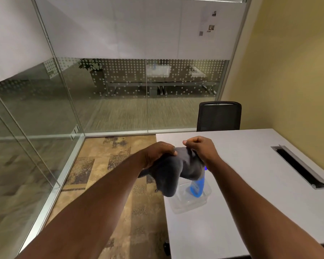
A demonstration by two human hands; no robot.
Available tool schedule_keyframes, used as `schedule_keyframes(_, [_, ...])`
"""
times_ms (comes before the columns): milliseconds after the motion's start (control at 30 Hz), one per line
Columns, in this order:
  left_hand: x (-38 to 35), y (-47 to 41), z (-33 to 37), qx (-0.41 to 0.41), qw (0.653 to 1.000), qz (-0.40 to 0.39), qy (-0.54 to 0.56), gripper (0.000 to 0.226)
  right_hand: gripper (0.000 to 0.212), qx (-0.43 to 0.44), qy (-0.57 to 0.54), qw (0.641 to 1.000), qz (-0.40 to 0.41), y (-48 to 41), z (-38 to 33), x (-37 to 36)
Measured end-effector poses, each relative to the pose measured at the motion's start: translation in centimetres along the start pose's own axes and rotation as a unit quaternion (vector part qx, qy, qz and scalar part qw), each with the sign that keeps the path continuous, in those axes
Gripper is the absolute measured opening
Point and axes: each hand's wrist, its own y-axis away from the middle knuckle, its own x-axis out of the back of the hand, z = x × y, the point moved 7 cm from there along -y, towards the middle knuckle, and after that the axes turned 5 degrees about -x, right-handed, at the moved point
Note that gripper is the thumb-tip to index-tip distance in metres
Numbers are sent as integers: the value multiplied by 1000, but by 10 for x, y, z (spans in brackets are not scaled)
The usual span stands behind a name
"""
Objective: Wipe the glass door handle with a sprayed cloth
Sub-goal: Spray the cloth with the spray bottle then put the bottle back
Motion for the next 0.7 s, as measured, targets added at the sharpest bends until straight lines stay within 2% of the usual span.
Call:
schedule_keyframes(100, [10,2,2,-20,995,59,73,20,29,6,29,995,94,1,13,12])
schedule_keyframes(167, [17,4,-1,-8,990,81,118,16,34,-10,20,992,125,6,18,15])
schedule_keyframes(233, [22,5,-3,3,982,108,155,18,44,-60,-8,990,125,13,25,13])
schedule_keyframes(333, [25,6,-2,7,968,151,198,16,57,-173,-53,983,17,21,41,-4])
schedule_keyframes(433, [25,8,0,3,966,161,201,15,68,-215,-135,961,-108,23,54,-24])
schedule_keyframes(533, [25,10,5,-2,971,160,180,17,63,-175,-185,958,-134,21,47,-30])
schedule_keyframes(633, [33,10,8,-17,972,192,136,12,54,-93,-181,978,-48,10,34,-18])
schedule_keyframes(700, [42,8,5,-20,970,218,108,18,66,-63,-173,983,-10,7,30,-13])
